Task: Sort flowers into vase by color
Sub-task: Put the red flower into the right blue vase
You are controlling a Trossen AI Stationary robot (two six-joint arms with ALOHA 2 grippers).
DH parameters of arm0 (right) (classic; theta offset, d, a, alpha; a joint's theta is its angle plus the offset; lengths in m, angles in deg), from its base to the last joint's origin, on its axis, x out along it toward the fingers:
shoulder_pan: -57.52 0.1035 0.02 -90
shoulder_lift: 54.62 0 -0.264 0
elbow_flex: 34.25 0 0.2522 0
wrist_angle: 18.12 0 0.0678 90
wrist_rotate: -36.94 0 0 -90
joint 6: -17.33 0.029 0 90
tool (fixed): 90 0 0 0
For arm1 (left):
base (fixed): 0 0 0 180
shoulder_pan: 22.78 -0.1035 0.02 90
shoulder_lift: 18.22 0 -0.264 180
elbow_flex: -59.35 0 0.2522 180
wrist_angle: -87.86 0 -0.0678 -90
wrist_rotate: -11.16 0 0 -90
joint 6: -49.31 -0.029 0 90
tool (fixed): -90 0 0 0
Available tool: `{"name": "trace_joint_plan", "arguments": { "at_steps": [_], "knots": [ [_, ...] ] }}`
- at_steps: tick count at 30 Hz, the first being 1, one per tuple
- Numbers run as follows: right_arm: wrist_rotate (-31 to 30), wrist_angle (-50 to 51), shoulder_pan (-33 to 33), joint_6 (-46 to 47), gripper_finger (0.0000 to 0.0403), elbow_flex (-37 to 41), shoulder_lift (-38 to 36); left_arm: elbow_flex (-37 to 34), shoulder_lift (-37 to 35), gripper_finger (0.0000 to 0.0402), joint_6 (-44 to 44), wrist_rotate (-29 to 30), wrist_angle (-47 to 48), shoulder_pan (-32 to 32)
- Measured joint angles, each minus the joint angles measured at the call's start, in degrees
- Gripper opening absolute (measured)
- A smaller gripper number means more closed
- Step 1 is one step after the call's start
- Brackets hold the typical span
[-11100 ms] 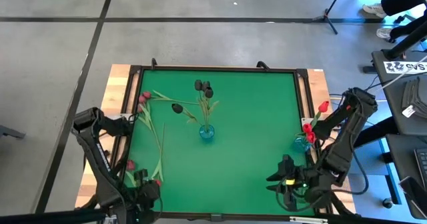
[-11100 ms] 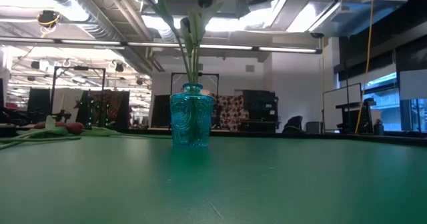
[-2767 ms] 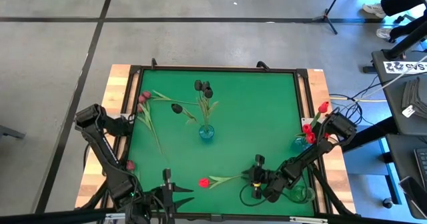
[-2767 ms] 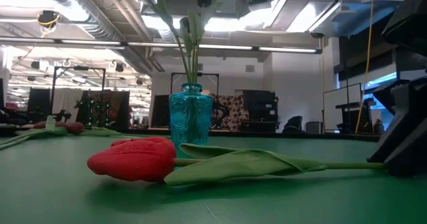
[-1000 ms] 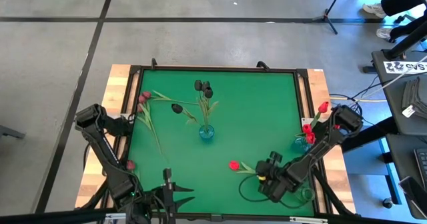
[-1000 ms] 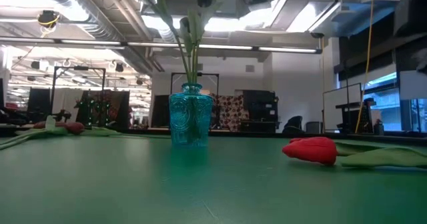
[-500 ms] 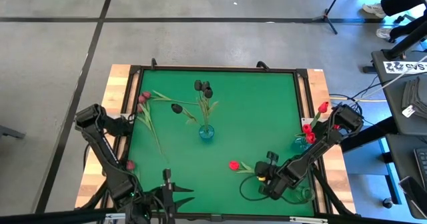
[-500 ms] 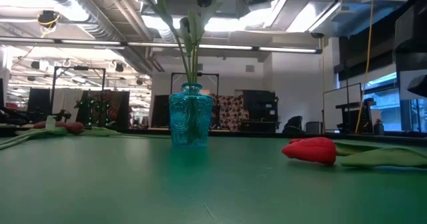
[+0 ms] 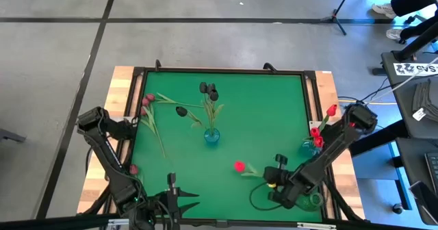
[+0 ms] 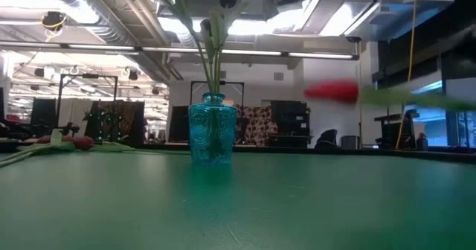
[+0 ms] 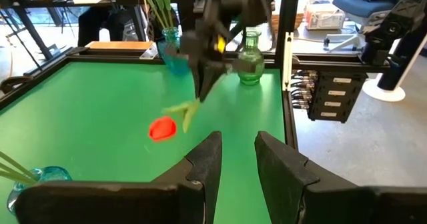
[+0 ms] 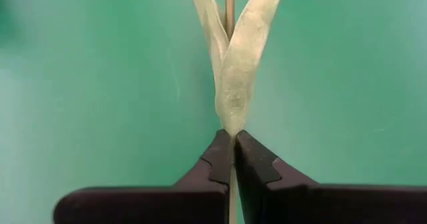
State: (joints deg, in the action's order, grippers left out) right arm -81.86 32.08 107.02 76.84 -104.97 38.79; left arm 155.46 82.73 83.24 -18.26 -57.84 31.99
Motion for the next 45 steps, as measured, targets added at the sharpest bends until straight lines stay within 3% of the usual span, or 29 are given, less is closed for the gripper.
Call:
{"name": "trace_joint_plan", "arguments": {
  "at_steps": [8,16,22,29,41,45],
  "knots": [
    [-16.8,1.1,6.4,-2.0,0.0004,-0.9,-13.3,0.0,0.0,0.0090,0.1,0.0,0.0,0.3],
    [-31.7,2.3,17.6,-19.7,0.0002,-1.0,-25.1,0.0,0.0,0.0090,0.5,0.0,0.0,0.4],
    [-43.2,12.3,27.4,-20.6,0.0001,-1.0,-30.7,-2.0,0.0,0.0090,2.6,0.0,-0.6,0.1],
    [-49.7,23.2,33.5,-20.5,0.0001,-0.9,-35.1,-2.5,0.0,0.0090,3.7,0.1,-2.3,-3.8],
    [-43.9,28.7,33.8,-11.4,0.0000,4.8,-37.1,-2.5,0.0,0.0090,-2.7,-2.8,-2.1,-14.0],
    [-46.2,28.5,33.8,-9.7,0.0000,6.9,-37.1,-2.5,0.0,0.0090,-3.0,-2.8,-2.1,-15.5]
  ]
}}
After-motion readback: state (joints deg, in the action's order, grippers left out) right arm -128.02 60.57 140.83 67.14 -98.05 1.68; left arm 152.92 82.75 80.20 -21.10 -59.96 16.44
